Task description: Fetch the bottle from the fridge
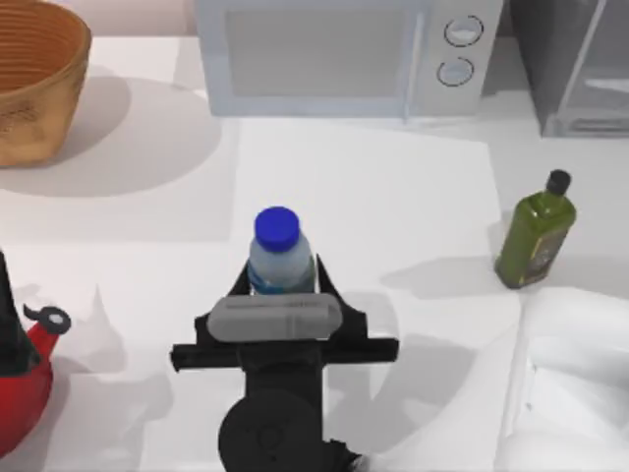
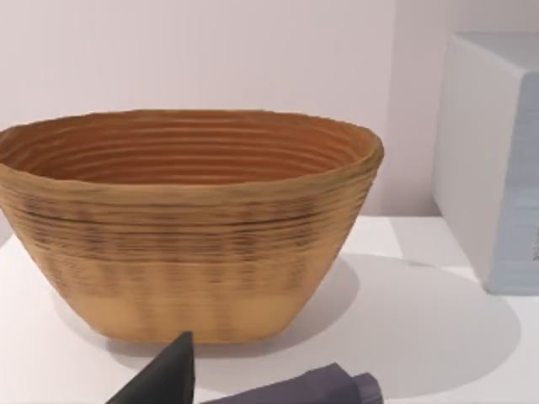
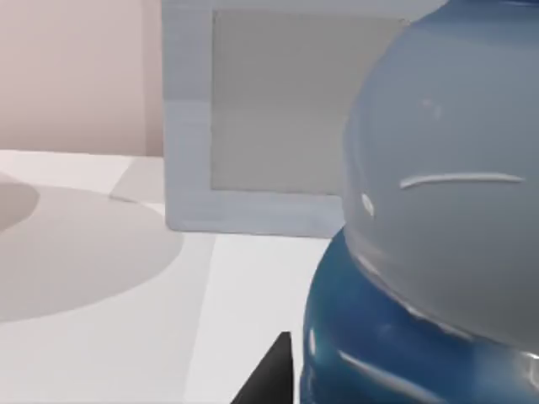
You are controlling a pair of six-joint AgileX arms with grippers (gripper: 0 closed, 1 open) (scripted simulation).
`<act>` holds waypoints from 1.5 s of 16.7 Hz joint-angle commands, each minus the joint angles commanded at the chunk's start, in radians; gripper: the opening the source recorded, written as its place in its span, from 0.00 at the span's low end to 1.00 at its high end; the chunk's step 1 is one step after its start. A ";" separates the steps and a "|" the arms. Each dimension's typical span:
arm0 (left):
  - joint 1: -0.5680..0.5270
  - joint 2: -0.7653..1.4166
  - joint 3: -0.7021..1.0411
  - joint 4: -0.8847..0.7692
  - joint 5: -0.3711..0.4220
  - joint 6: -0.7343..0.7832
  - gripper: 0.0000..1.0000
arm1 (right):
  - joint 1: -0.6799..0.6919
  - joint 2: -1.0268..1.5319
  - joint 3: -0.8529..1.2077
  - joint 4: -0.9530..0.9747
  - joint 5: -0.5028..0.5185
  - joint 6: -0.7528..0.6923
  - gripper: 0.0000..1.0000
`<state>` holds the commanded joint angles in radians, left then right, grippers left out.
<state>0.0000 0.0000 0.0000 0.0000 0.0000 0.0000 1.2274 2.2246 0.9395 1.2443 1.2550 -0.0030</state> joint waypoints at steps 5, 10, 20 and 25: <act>0.000 0.000 0.000 0.000 0.000 0.000 1.00 | -0.043 0.044 0.035 0.038 -0.045 0.001 0.00; 0.000 0.000 0.000 0.000 0.000 0.000 1.00 | -0.043 0.044 0.035 0.038 -0.045 0.001 0.30; 0.000 0.000 0.000 0.000 0.000 0.000 1.00 | -0.043 0.044 0.035 0.038 -0.045 0.001 1.00; 0.000 0.000 0.000 0.000 0.000 0.000 1.00 | -0.043 0.044 0.035 0.038 -0.045 0.001 1.00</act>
